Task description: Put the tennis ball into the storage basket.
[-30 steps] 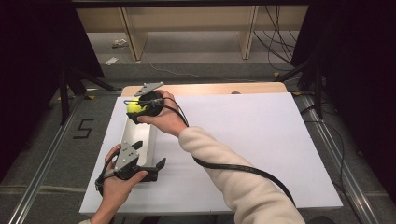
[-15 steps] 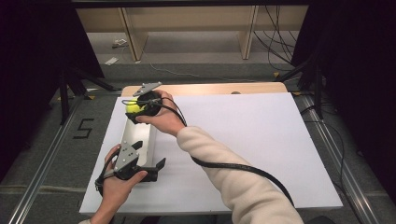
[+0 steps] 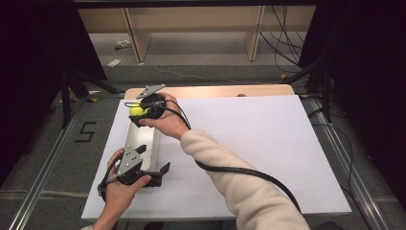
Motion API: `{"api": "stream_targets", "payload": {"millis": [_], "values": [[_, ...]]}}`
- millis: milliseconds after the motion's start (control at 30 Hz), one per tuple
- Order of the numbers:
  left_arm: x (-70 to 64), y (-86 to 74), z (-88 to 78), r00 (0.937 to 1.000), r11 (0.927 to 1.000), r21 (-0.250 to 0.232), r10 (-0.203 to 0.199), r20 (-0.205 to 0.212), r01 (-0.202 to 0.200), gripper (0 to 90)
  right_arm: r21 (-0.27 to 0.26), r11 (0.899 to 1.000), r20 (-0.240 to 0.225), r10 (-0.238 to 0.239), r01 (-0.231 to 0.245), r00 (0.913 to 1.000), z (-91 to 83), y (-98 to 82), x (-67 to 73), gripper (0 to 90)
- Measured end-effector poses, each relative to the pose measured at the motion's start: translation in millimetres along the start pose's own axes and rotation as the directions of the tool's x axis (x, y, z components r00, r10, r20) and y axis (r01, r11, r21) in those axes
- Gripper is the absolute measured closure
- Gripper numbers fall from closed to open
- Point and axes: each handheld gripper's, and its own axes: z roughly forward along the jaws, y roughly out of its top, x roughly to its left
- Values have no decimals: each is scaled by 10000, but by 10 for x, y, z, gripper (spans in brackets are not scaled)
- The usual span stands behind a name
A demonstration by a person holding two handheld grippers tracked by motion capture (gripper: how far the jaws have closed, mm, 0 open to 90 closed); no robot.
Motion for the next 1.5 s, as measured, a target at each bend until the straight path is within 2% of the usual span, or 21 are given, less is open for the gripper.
{"api": "stream_targets", "payload": {"millis": [1500], "values": [[1,1,-1,10000,10000,-5,8,-12,-8,0,213,9997,139,117,-120,9998,116,-46,-24,261]]}}
